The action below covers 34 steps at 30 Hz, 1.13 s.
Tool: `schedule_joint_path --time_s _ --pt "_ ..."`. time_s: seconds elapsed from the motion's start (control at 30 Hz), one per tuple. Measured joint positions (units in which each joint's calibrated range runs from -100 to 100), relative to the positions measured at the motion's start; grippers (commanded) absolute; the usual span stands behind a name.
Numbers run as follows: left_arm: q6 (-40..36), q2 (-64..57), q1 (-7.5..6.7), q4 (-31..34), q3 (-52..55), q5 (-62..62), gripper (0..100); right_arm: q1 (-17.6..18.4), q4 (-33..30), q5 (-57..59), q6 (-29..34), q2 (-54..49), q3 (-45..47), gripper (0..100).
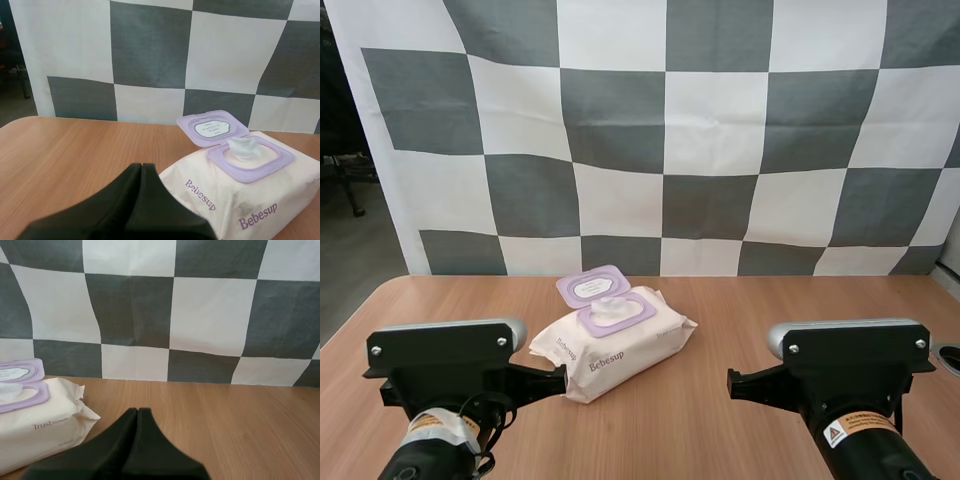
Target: Open the wet wipes lid
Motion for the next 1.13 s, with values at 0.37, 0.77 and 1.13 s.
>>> schedule_joint_path --time_s 0.37,0.77,1.13 --pt "0.0 0.0 0.0 0.0 0.0 0.0 0 0.0 -0.39 0.23 1.14 0.0 0.0 0" --pt "0.0 0.0 0.0 0.0 0.0 0.0 0 0.0 -0.39 0.23 1.14 0.0 0.0 0" --pt "0.0 0.0 0.0 0.0 0.0 0.0 0 0.0 -0.39 2.03 1.14 0.0 0.0 0"
